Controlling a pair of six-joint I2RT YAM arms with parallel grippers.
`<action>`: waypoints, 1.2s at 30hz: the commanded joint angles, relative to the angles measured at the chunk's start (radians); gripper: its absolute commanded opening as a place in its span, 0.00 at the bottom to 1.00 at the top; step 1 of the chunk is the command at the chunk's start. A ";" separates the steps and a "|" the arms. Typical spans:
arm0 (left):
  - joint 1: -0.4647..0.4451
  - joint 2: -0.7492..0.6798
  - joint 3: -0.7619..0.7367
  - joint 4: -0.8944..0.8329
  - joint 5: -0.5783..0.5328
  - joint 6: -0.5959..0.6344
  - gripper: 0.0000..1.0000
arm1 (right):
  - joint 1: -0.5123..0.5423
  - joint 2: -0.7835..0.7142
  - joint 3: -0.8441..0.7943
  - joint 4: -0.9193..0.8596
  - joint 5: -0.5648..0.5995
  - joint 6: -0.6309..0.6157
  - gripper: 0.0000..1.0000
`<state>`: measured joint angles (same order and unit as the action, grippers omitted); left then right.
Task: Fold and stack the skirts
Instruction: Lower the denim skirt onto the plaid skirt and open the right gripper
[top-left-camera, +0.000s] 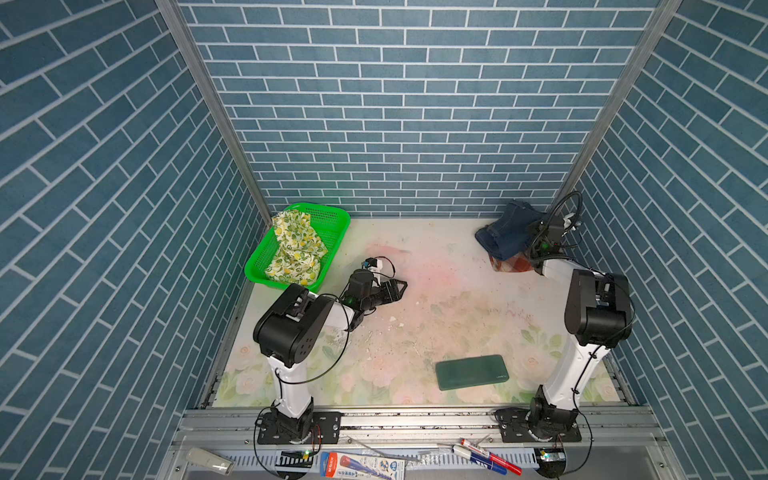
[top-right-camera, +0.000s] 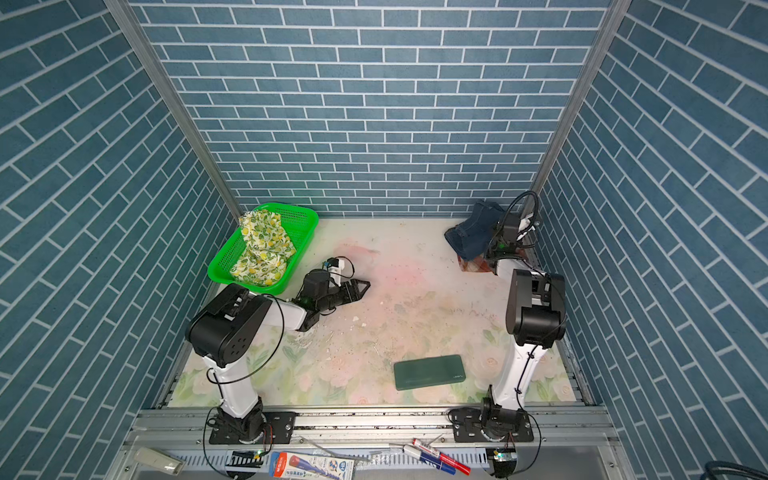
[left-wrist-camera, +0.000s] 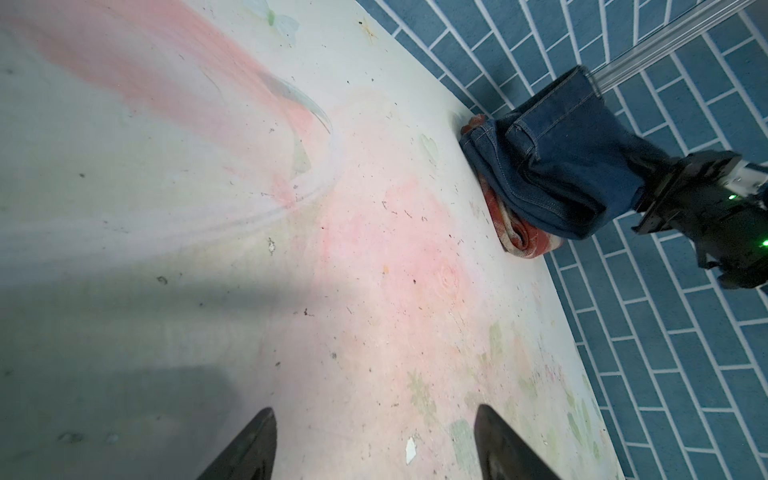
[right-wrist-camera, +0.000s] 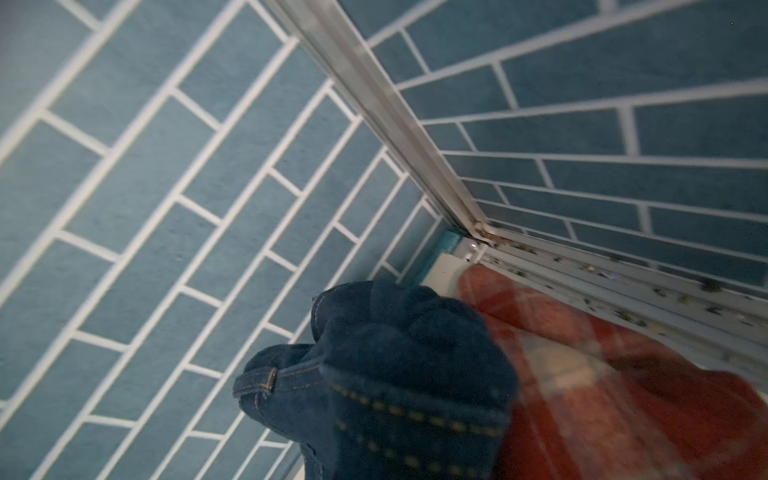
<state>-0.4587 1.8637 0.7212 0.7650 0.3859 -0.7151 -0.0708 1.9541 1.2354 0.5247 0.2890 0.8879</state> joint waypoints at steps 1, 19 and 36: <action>-0.005 -0.041 -0.001 -0.025 -0.013 0.026 0.76 | -0.011 -0.037 -0.055 0.091 0.035 0.091 0.00; -0.019 -0.141 0.027 -0.170 -0.062 0.077 0.74 | -0.024 0.072 0.137 0.057 0.060 0.242 0.00; -0.019 -0.183 0.046 -0.256 -0.098 0.112 0.73 | -0.047 0.119 0.034 0.237 0.129 0.337 0.00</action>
<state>-0.4747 1.6913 0.7506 0.5308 0.3031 -0.6197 -0.0994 2.0953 1.3327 0.6754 0.3557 1.1400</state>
